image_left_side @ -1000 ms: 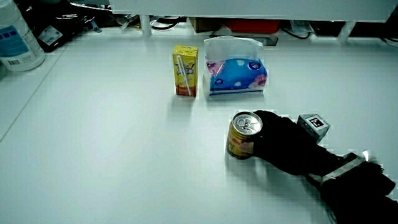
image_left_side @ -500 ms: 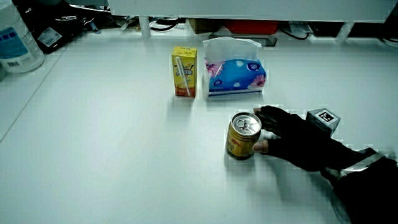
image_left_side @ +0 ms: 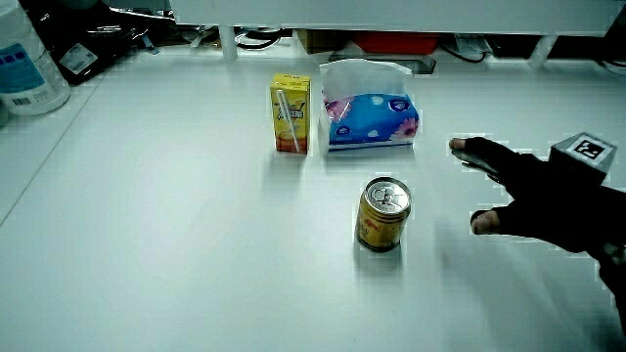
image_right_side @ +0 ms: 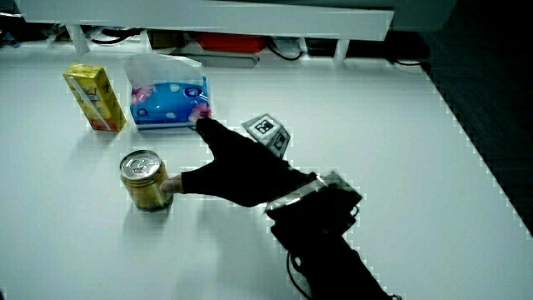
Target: Place red bull
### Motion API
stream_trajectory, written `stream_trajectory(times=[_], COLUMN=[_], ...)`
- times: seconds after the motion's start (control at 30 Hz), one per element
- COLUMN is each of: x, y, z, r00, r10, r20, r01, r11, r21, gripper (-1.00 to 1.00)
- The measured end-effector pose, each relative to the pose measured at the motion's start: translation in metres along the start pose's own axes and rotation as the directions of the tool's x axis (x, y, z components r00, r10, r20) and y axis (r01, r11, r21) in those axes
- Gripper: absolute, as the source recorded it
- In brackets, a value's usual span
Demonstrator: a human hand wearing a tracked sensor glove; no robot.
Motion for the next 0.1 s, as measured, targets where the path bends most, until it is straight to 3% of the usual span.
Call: stream_trajectory(times=[0.07,0.1], x=[-0.0081,-0.0077], y=[-0.0080,-0.0111], z=[0.0066,0.0110], r00=[1.000,0.997], r10=[0.006,0.003], r20=[0.011,0.072], r01=[-0.006,-0.003], r11=[1.0000,1.0000], r21=[0.003,0.007], gripper=[-1.00,-1.00])
